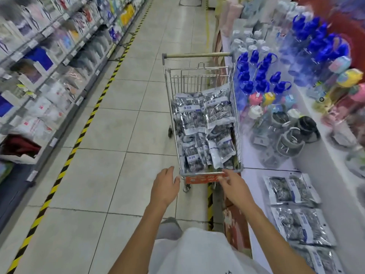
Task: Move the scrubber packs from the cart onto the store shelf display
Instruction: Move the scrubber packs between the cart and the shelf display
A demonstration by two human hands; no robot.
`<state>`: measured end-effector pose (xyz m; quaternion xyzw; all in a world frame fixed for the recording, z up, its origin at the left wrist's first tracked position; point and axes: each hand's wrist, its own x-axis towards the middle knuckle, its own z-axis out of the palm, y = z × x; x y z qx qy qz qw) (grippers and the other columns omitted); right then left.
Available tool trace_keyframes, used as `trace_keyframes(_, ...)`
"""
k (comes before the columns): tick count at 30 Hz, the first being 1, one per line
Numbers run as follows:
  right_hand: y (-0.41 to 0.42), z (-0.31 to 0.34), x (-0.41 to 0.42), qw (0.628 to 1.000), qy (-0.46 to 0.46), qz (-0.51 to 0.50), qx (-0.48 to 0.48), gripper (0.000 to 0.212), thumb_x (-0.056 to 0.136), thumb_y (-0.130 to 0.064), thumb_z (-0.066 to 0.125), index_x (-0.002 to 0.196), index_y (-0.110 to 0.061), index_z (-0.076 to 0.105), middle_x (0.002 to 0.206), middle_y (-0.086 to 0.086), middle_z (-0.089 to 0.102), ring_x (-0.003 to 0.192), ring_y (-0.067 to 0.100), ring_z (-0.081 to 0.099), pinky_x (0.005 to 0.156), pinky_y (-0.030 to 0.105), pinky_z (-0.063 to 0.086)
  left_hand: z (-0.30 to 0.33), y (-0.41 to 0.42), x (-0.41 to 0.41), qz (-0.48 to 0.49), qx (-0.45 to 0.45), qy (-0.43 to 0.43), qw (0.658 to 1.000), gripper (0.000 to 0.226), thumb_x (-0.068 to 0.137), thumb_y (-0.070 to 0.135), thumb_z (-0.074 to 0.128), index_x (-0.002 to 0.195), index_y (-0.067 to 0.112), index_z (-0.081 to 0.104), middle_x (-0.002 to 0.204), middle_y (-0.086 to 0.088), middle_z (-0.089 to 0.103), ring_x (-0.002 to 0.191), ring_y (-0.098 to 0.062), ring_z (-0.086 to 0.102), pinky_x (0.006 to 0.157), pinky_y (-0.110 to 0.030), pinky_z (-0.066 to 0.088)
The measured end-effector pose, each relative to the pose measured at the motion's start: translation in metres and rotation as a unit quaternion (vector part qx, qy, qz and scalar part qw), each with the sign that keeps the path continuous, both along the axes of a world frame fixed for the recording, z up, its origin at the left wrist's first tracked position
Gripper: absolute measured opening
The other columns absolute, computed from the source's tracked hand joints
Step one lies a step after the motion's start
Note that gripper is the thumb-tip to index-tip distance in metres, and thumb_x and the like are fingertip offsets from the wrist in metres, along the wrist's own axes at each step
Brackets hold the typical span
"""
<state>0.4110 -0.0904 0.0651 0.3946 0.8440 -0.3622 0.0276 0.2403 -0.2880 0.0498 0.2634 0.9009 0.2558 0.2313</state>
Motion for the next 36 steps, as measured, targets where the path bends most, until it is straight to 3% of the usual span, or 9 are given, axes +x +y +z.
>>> trace_keyframes(3, 0.046, -0.002, -0.052, 1.000, -0.005, -0.008, 0.002, 0.050, 0.104, -0.048, 0.050, 0.148, -0.023, 0.050, 0.145, -0.001, 0.058, 0.121, 0.020, 0.062, 0.099, 0.041, 0.052, -0.006, 0.036, -0.042, -0.006, -0.009, -0.010, 1.000, 0.052, 0.107, 0.034, 0.046, 0.154, 0.012, 0.040, 0.151, -0.011, 0.049, 0.139, -0.027, 0.044, 0.112, -0.035, 0.037)
trace_keyframes(6, 0.089, -0.007, -0.103, 1.000, -0.012, -0.012, 0.001, 0.054, 0.105, -0.046, 0.051, 0.152, -0.021, 0.046, 0.152, 0.004, 0.052, 0.134, 0.025, 0.055, 0.108, 0.044, 0.047, -0.018, 0.072, -0.085, -0.019, -0.024, -0.016, 0.999, 0.047, 0.108, 0.032, 0.045, 0.150, 0.011, 0.044, 0.147, -0.012, 0.052, 0.135, -0.028, 0.047, 0.108, -0.036, 0.040)
trace_keyframes(15, 0.190, -0.013, -0.233, 0.997, -0.014, -0.074, -0.025, 0.041, 0.106, -0.031, 0.055, 0.142, -0.011, 0.055, 0.136, 0.008, 0.064, 0.111, 0.021, 0.061, 0.093, 0.032, 0.045, -0.035, 0.182, -0.209, -0.048, -0.027, -0.086, 0.995, 0.053, 0.108, 0.034, 0.045, 0.155, 0.013, 0.038, 0.152, -0.011, 0.048, 0.139, -0.027, 0.046, 0.110, -0.038, 0.040)
trace_keyframes(22, 0.279, -0.058, -0.303, 0.987, -0.048, -0.138, -0.072, 0.057, 0.101, -0.041, 0.053, 0.151, -0.017, 0.043, 0.147, 0.012, 0.054, 0.109, 0.034, 0.067, 0.098, 0.049, 0.053, -0.061, 0.278, -0.288, -0.002, -0.036, -0.158, 0.987, 0.024, 0.102, 0.027, 0.054, 0.123, 0.016, 0.056, 0.118, -0.007, 0.064, 0.107, -0.028, 0.065, 0.091, -0.041, 0.054)
trace_keyframes(24, 0.305, -0.073, -0.320, 0.985, -0.060, -0.143, -0.069, 0.057, 0.103, -0.038, 0.055, 0.152, -0.014, 0.040, 0.144, 0.007, 0.055, 0.104, 0.032, 0.067, 0.102, 0.048, 0.051, -0.081, 0.303, -0.306, 0.029, -0.047, -0.185, 0.981, 0.036, 0.100, 0.028, 0.057, 0.130, 0.008, 0.053, 0.124, -0.012, 0.064, 0.111, -0.032, 0.064, 0.094, -0.044, 0.054)
trace_keyframes(27, 0.346, -0.096, -0.344, 0.982, -0.074, -0.160, -0.065, 0.058, 0.103, -0.031, 0.058, 0.153, -0.010, 0.036, 0.145, 0.014, 0.054, 0.115, 0.030, 0.061, 0.106, 0.050, 0.045, -0.102, 0.333, -0.325, 0.099, -0.058, -0.244, 0.963, 0.049, 0.098, 0.023, 0.061, 0.140, 0.004, 0.046, 0.125, -0.016, 0.063, 0.103, -0.031, 0.065, 0.082, -0.038, 0.055)
trace_keyframes(28, 0.359, -0.106, -0.350, 0.981, -0.079, -0.165, -0.061, 0.061, 0.102, -0.031, 0.059, 0.153, -0.012, 0.035, 0.141, 0.015, 0.056, 0.106, 0.026, 0.062, 0.104, 0.051, 0.047, -0.107, 0.341, -0.328, 0.131, -0.060, -0.264, 0.954, 0.051, 0.098, 0.021, 0.063, 0.142, 0.005, 0.043, 0.128, -0.016, 0.061, 0.105, -0.031, 0.065, 0.081, -0.037, 0.054)
trace_keyframes(30, 0.384, -0.130, -0.356, 0.981, -0.092, -0.166, -0.050, 0.061, 0.098, -0.030, 0.065, 0.150, -0.013, 0.038, 0.124, 0.011, 0.061, 0.089, 0.021, 0.060, 0.099, 0.050, 0.054, -0.118, 0.353, -0.332, 0.193, -0.053, -0.305, 0.931, 0.060, 0.098, 0.014, 0.065, 0.150, 0.005, 0.035, 0.140, -0.018, 0.055, 0.117, -0.032, 0.062, 0.087, -0.037, 0.052)
trace_keyframes(36, 0.416, -0.161, -0.372, 0.973, -0.076, -0.210, -0.053, 0.066, 0.085, -0.017, 0.080, 0.140, -0.018, 0.045, 0.134, 0.007, 0.056, 0.113, 0.028, 0.061, 0.095, 0.048, 0.057, -0.144, 0.371, -0.342, 0.337, -0.007, -0.410, 0.848, 0.080, 0.097, 0.012, 0.069, 0.158, 0.006, 0.017, 0.157, -0.016, 0.039, 0.143, -0.035, 0.040, 0.118, -0.049, 0.031)
